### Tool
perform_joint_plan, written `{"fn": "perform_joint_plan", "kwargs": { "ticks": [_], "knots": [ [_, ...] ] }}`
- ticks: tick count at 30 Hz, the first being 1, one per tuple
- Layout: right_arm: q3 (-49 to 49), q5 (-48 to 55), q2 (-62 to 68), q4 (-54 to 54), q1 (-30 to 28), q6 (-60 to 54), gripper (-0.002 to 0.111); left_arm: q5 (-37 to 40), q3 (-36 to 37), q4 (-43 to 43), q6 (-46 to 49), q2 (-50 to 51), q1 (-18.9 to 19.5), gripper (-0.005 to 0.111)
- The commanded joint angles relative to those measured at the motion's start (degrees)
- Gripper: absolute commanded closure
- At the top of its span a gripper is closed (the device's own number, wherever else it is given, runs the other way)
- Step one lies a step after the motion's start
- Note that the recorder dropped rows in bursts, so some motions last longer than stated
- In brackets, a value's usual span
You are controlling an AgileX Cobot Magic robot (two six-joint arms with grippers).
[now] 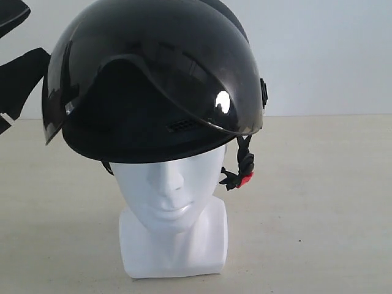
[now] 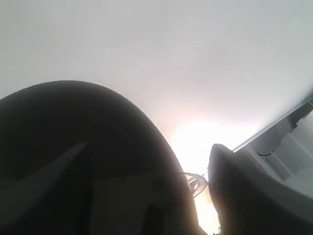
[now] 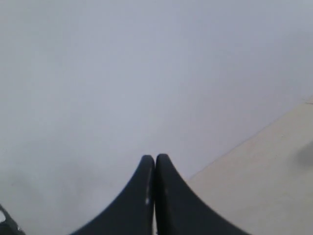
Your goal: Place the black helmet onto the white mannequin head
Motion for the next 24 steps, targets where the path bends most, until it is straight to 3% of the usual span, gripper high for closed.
{"fn": "perform_joint_plan", "kwargs": {
  "ticks": [1,8,15,17,19,22,24],
  "knots": [
    [-9.12,14.27,0.17,-3.92,-0.29,-1.63,0.108,2.83,-0.25,-0.01,0.27,-1.35,0.02,0.042],
    [-17.27,19.17,7.36,1.48,1.6,-1.65,0.108,4.3,-0.25,-1.09,-1.19,-1.61,1.19,0.042],
    [-29.83,39.4,22.5,1.24,4.72,-11.37,0.108,-4.63,-0.25,1.63,-9.86,-1.61,10.0,0.045],
    [-31.97,46.41,28.75,2.19,4.86,-11.37,0.108,-4.63,-0.25,1.13,-11.01,-1.61,11.7,0.052],
    [-33.47,51.75,34.21,3.39,4.86,-11.37,0.108,-4.63,-0.25,1.04,-11.45,-1.61,13.46,0.067],
    [-33.82,51.74,40.49,4.4,4.86,-11.05,0.108,-4.63,-0.25,3.68,-11.16,-1.72,14.86,0.098],
    [-33.82,48.08,43.39,5.65,4.86,-9.81,0.108,-4.63,-0.66,8.01,-9.88,-1.96,16.23,0.103]
  ]
}}
